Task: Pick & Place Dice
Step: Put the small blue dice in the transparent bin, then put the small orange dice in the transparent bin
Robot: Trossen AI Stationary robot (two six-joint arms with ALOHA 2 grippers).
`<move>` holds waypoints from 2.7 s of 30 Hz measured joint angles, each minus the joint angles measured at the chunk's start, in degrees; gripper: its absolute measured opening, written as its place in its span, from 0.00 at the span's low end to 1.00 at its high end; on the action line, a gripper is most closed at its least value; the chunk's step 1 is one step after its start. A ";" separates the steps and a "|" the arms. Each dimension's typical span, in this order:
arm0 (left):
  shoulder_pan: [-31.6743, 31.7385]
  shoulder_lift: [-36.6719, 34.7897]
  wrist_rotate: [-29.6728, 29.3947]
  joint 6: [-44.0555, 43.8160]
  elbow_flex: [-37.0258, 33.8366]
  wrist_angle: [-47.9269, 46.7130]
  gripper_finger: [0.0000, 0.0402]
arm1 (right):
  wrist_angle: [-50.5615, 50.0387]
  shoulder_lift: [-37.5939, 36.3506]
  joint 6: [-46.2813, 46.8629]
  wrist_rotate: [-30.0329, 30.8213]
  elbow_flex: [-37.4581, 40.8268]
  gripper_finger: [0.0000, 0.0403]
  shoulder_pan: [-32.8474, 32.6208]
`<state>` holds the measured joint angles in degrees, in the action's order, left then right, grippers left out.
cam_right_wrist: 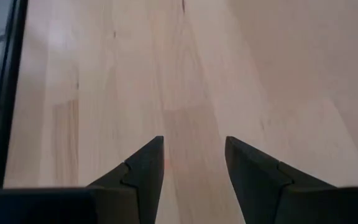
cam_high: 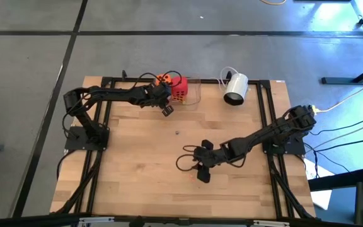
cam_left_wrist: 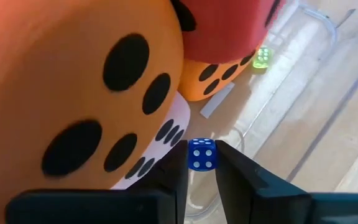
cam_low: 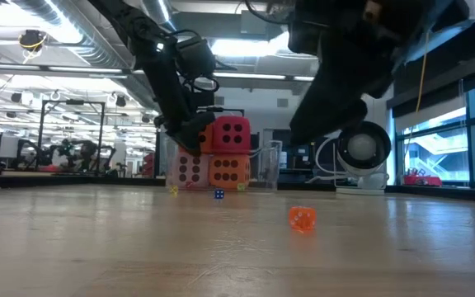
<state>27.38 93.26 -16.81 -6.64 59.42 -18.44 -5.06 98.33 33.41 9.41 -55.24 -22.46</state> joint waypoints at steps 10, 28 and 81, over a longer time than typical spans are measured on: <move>0.00 0.12 -0.17 -0.02 -0.01 0.12 0.27 | 3.40 3.02 0.63 -0.02 0.00 0.51 -1.42; -0.31 -1.12 0.05 -0.16 0.00 1.20 0.32 | 3.20 3.12 -7.08 -1.76 -0.04 0.68 -2.15; -1.73 -21.21 -4.62 4.03 0.12 1.45 0.31 | 9.97 12.51 -31.73 -7.30 -0.35 0.24 -2.88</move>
<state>25.65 72.05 -21.43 -2.61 59.54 -16.99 4.91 110.85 1.68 2.11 -55.59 -25.34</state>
